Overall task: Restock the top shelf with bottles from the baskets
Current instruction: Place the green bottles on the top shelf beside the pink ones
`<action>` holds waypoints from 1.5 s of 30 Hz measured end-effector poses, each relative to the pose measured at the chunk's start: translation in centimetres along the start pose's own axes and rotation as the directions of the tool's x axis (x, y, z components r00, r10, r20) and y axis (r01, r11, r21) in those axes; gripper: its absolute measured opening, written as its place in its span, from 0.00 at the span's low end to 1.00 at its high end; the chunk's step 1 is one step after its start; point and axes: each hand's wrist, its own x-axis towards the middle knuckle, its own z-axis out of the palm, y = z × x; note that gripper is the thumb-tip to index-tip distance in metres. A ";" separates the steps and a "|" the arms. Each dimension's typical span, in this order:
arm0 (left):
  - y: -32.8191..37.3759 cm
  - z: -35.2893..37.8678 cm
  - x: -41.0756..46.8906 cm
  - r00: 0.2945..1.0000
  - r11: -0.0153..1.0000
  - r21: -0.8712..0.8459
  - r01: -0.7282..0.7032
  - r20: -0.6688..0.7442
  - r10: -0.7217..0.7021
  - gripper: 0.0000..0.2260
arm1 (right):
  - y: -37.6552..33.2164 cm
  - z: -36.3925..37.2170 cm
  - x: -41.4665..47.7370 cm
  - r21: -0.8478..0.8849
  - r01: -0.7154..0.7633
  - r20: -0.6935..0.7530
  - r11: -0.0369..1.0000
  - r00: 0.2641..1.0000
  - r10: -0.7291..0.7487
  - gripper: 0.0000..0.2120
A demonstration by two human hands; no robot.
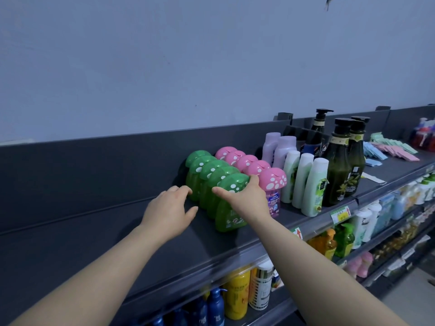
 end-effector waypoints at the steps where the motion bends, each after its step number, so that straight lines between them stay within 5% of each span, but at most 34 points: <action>1: 0.1 0.1 -0.1 1.000 1.000 -0.005 0.000 0.006 0.000 0.19 | 0.1 -0.1 -0.1 0.000 -0.004 0.013 1.000 1.000 0.004 0.49; 6: 1.1 0.2 -0.9 1.000 1.000 -0.014 -0.012 0.022 0.012 0.18 | 0.5 -1.2 -1.1 -0.073 0.063 0.056 0.995 0.997 -0.058 0.55; 15: 6.0 0.4 -4.9 0.999 0.999 -0.020 -0.036 0.039 0.036 0.19 | 4.5 -5.5 -5.4 -0.393 0.274 0.104 0.878 0.962 -0.254 0.36; 28: 17.3 10.5 -18.2 0.963 0.994 -0.091 -0.061 0.255 0.083 0.15 | 25.0 -12.4 -15.9 -0.549 0.208 0.306 0.810 0.951 -0.036 0.25; 36: 18.3 24.0 -25.4 0.845 0.991 -0.124 0.052 0.534 0.022 0.11 | 38.9 -10.0 -21.0 -0.562 0.078 0.392 0.824 0.902 0.182 0.28; 45: 15.7 43.1 -29.8 0.585 0.955 -0.114 0.274 0.808 -0.071 0.18 | 52.2 -2.7 -22.4 -0.546 0.006 0.483 0.838 0.820 0.309 0.23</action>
